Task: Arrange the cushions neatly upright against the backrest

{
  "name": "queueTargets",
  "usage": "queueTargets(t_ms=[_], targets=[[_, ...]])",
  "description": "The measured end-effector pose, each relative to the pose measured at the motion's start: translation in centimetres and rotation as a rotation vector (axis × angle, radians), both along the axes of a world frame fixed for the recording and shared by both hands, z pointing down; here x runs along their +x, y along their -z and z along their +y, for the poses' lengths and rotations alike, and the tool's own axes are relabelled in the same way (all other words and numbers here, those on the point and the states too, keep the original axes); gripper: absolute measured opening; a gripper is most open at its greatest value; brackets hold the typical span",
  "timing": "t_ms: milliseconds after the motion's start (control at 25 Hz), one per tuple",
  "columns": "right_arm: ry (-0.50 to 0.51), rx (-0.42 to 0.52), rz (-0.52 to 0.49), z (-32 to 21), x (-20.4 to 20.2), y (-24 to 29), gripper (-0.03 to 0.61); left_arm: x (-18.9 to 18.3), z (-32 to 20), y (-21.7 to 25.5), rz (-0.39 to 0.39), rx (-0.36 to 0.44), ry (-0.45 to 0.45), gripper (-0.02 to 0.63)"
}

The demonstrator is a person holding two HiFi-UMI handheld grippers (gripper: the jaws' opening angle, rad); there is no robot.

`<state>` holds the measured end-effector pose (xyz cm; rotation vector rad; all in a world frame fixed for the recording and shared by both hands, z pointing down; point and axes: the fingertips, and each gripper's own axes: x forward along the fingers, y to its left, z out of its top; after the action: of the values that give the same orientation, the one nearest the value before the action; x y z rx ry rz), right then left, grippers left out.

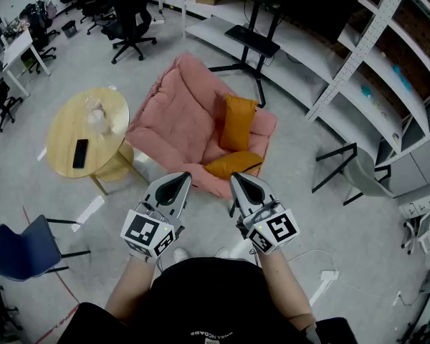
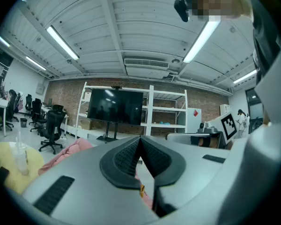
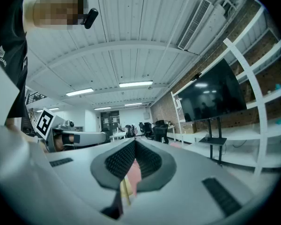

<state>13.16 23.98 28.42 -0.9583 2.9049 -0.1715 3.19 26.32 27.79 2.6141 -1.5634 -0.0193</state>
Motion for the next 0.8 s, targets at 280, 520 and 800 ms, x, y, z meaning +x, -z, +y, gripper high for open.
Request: queueTargets(t_ms=[280, 520, 800], targets=[[0.034, 0.036, 0.031, 0.1, 1.8, 0.3, 0.009, 2.4, -0.5, -0.4, 0.004, -0.031, 0.001, 0.012], [0.079, 0.018, 0.046, -0.3, 4.5, -0.2, 0.009, 5.0, -1.4, -0.8, -0.008, -0.041, 0.012, 0.012], [0.091, -0.029, -0.013, -1.6, 8.0, -0.4, 0.009, 8.7, -2.0, -1.4, -0.029, -0.057, 0.010, 0.012]])
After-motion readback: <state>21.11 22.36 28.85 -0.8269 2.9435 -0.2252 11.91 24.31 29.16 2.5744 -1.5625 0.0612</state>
